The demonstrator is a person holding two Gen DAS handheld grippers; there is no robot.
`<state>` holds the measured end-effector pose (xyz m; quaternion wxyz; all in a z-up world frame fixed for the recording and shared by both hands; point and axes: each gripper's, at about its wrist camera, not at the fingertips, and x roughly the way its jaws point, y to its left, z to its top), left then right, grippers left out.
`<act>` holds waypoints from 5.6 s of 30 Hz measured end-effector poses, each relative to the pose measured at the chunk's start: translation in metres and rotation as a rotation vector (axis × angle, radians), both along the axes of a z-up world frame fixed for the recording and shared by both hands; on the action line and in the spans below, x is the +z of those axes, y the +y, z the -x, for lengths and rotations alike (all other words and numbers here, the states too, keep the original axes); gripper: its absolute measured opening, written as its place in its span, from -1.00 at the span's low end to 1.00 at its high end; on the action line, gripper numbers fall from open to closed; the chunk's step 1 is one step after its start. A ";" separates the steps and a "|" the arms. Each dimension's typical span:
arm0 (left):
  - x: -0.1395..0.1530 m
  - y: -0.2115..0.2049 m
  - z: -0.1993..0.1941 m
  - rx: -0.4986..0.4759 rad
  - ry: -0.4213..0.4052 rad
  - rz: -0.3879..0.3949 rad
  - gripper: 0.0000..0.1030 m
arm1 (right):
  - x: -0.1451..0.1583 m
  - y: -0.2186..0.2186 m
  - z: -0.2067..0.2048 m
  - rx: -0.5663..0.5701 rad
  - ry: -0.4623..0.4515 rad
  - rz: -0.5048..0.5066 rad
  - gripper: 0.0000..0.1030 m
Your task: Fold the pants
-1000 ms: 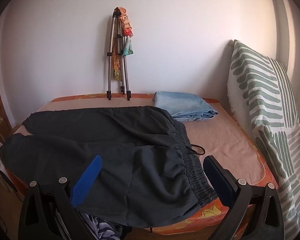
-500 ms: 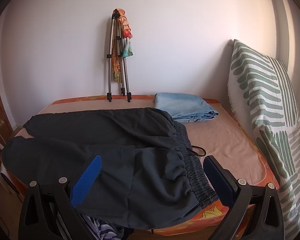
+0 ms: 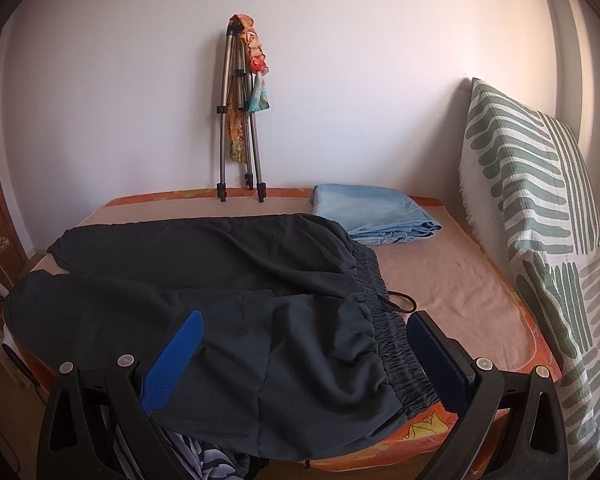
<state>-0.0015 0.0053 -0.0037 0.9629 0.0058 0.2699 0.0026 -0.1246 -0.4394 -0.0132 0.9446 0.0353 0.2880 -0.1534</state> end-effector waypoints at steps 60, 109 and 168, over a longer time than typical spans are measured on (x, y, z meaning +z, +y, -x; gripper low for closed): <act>-0.018 0.013 -0.006 0.022 0.041 0.013 0.99 | -0.009 0.010 -0.004 0.045 0.038 0.015 1.00; -0.168 0.247 -0.116 0.424 0.340 0.370 0.36 | -0.152 0.100 -0.038 0.570 0.417 0.341 -0.06; -0.171 0.287 -0.145 0.444 0.360 0.434 -0.28 | -0.083 0.076 -0.167 0.464 0.254 0.332 -0.95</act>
